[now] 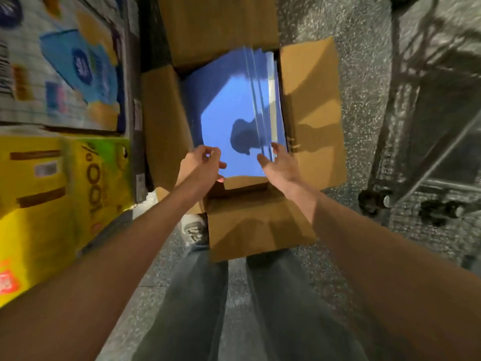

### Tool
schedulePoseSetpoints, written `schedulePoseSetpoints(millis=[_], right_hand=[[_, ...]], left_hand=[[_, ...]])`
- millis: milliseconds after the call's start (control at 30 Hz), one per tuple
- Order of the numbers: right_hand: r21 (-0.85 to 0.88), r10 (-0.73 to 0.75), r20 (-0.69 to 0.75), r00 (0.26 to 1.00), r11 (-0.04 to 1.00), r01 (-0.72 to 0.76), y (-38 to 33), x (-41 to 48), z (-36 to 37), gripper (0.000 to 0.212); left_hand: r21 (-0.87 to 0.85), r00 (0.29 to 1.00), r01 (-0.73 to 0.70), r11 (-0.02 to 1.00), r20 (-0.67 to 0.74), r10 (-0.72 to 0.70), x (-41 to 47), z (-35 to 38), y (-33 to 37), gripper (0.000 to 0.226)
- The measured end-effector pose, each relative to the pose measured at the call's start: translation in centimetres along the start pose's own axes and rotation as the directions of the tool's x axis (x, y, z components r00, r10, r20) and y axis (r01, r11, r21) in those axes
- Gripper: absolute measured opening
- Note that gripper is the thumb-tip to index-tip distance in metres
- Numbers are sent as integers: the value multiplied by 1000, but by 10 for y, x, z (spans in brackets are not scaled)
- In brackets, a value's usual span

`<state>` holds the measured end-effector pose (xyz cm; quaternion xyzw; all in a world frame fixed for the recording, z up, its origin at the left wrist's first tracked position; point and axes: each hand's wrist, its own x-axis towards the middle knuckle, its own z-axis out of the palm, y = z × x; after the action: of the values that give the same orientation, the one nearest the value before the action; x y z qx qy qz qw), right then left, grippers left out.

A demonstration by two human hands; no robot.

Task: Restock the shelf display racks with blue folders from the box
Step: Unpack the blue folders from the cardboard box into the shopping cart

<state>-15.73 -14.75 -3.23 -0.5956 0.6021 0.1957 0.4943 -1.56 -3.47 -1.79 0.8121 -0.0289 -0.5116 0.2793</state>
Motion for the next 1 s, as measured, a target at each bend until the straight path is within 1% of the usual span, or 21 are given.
schedulePoseSetpoints(millis=[67, 133, 200, 267, 333, 400, 467, 533, 600, 667, 767, 800, 833, 900, 1000], right_hand=[[-17, -30, -18, 999, 999, 29, 8, 19, 12, 58], [10, -80, -60, 995, 997, 81, 12, 31, 23, 53], [91, -68, -102, 992, 993, 77, 18, 42, 37, 52], [216, -23, -116, 993, 975, 48, 20, 44, 44, 40], [344, 22, -96, 995, 939, 12, 18, 44, 48, 38], [488, 68, -40, 997, 872, -40, 16, 48, 49, 43], [572, 142, 45, 989, 808, -142, 3, 48, 51, 48], [596, 161, 99, 982, 780, -188, -5, 49, 56, 52], [638, 122, 152, 981, 746, -192, -11, 44, 61, 54], [640, 71, 226, 972, 741, -203, -17, 36, 68, 61], [609, 21, 317, 948, 762, -220, -22, 30, 77, 72], [598, 18, 339, 940, 768, -230, -24, 29, 81, 74], [586, 11, 361, 933, 775, -236, -26, 28, 84, 76], [563, 0, 394, 919, 790, -242, -29, 25, 90, 80], [546, 4, 396, 918, 803, -239, -31, 21, 92, 75]], left_hand=[[-8, 1000, 4, 1000, -5, -4, 18, 12, -10, 29], [-5, 1000, 1, 1000, -8, -1, 29, 19, -15, 29], [-3, 1000, 11, 1000, -20, -11, 39, 24, -22, 26], [4, 1000, 9, 1000, -14, -9, 45, 25, -26, 25], [23, 1000, 10, 1000, -18, -9, 47, 22, -28, 28], [32, 1000, 16, 999, -21, -16, 46, 19, -28, 28], [45, 999, 4, 999, -33, -2, 48, 14, -27, 27], [75, 999, -21, 997, -43, 24, 50, 9, -22, 35], [70, 998, -36, 997, -52, 40, 53, 7, -15, 46], [67, 997, -33, 997, -68, 37, 56, 7, -6, 56], [148, 989, 55, 987, -141, -34, 63, 8, 0, 80], [189, 983, 92, 978, -175, -58, 66, 6, -2, 83], [232, 976, 117, 966, -207, -69, 69, 5, -3, 81], [293, 963, 139, 946, -262, -61, 73, 2, -7, 70], [304, 962, 123, 945, -272, -38, 77, -2, -10, 53]])
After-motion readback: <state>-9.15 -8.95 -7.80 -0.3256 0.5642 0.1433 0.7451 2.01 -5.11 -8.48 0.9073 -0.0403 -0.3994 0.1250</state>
